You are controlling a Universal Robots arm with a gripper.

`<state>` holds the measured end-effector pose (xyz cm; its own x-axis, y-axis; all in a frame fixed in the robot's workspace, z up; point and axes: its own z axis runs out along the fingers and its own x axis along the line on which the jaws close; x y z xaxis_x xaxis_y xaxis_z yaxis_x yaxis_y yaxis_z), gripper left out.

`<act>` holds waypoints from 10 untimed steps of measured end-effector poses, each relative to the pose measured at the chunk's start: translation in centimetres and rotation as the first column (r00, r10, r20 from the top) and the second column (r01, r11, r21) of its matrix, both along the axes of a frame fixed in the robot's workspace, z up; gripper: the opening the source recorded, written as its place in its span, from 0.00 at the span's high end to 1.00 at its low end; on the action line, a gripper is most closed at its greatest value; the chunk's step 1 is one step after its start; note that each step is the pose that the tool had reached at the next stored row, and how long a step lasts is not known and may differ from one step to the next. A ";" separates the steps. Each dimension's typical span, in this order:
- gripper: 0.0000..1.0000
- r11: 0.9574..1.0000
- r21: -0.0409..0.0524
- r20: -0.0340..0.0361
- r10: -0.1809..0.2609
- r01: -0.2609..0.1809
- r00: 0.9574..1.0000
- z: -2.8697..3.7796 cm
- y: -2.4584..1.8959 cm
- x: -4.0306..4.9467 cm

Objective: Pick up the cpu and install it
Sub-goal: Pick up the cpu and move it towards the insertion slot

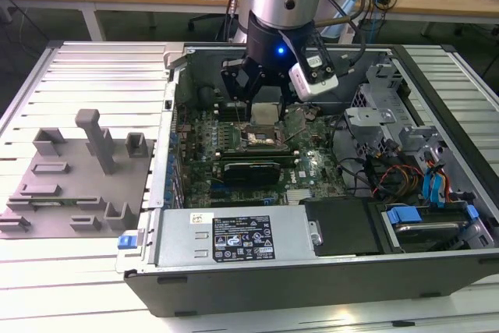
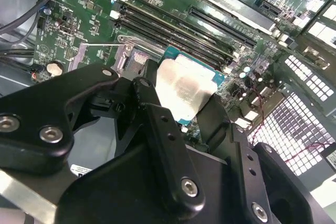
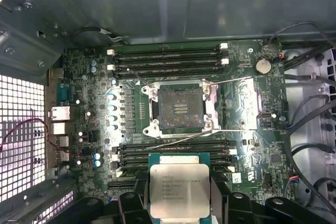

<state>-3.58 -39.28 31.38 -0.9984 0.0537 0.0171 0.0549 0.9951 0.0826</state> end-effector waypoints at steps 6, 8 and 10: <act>0.45 1.000 0.000 0.000 0.000 0.000 1.000 -0.26 0.32 0.00; 0.45 1.000 0.000 0.000 0.000 0.000 1.000 -0.46 0.58 0.00; 0.45 1.000 0.000 0.000 0.000 0.000 1.000 -0.61 0.78 0.00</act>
<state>-3.58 -38.51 30.77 -0.9984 0.0537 0.0171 0.0549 0.9951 0.0826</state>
